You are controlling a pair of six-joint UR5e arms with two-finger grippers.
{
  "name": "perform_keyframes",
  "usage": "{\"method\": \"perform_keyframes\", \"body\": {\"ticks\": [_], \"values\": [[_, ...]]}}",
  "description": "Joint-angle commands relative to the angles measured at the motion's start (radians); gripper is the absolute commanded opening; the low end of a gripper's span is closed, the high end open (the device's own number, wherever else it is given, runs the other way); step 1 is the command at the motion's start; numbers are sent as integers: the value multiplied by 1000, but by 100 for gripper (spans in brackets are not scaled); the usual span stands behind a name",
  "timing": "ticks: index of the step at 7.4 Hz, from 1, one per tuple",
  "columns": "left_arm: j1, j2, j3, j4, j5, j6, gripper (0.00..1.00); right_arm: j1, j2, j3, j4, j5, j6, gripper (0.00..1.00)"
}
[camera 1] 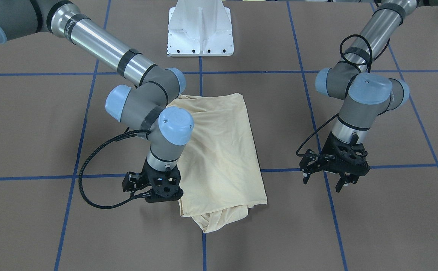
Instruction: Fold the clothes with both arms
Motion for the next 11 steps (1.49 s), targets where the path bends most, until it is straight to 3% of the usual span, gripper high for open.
{"method": "perform_keyframes", "body": {"ticks": [1,3,5,6,8,11], "values": [[1,0,-10,0,-1,-12,100,32,-154,192,69,13,-25,100],[57,0,-96,15,-2,-154,100,33,-251,439,110,121,55,100],[171,31,-192,18,5,-305,100,-46,-410,669,160,105,226,100],[233,67,-275,70,14,-380,100,-106,-473,743,176,40,304,100],[408,81,-479,386,142,-542,100,-215,-503,781,177,-86,461,100],[554,87,-497,451,248,-660,99,-238,-520,815,176,-94,474,100]]}}
